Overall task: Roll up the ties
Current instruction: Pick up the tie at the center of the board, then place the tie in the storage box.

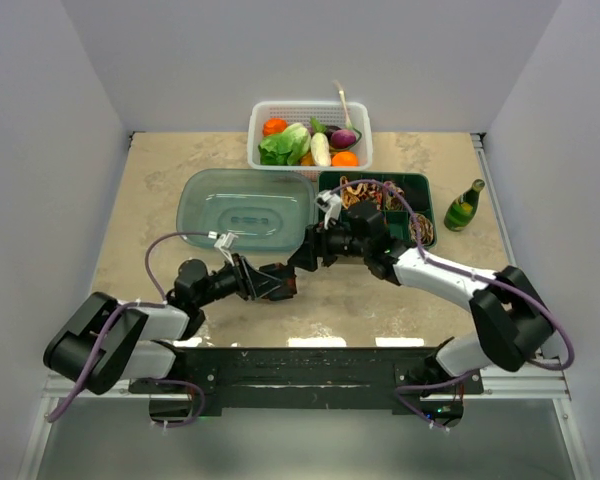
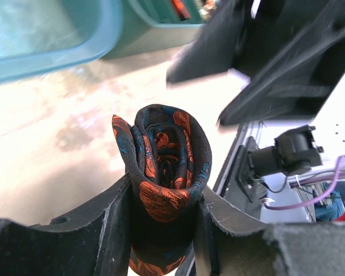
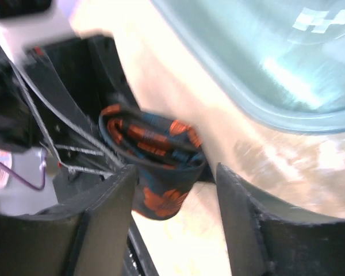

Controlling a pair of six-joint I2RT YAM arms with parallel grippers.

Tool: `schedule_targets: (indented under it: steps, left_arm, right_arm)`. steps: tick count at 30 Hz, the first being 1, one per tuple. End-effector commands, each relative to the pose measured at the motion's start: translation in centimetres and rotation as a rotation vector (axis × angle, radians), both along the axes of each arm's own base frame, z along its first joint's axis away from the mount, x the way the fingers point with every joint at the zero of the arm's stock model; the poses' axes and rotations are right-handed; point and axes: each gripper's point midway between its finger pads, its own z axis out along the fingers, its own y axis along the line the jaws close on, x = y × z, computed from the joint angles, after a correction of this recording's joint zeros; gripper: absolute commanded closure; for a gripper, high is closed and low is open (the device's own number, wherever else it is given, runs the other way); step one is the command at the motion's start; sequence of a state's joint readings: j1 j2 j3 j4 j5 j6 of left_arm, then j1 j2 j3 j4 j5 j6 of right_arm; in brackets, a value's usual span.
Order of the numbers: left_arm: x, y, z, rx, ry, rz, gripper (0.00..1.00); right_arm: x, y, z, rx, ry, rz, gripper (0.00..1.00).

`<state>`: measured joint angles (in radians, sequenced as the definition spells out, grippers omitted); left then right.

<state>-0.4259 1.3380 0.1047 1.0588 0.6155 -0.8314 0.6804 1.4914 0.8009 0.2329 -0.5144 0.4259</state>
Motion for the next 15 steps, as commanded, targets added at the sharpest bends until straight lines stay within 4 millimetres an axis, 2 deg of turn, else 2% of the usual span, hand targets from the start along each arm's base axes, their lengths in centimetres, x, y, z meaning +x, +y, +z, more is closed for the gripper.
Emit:
schedule_targets:
  steps: [1,4,9,12,15]
  left_arm:
    - [-0.3,-0.6,3.4,-0.069,-0.089,-0.034,0.62]
    - [-0.5,-0.8,5.7,-0.112,-0.139,-0.054,0.62]
    - [-1.0,-1.1,10.0,-0.152,-0.238,-0.099,0.62]
    - [-1.1,-1.1,11.4,-0.148,-0.274,-0.109,0.62]
    - [-1.3,-1.0,12.5,-0.158,-0.292,-0.113,0.62]
  right_arm:
    - [1.7,-1.2,4.5,0.055,-0.114,-0.055,0.2]
    - [1.2,-1.4,6.0,0.072,-0.138,-0.022,0.02]
    - [-0.4,-0.7,7.3,0.116,-0.146,0.092,0.01]
    - [-1.5,-0.4,8.4,0.162,-0.156,0.156,0.01]
    - [-2.2,-0.2,8.7,0.177,-0.152,0.205,0.01]
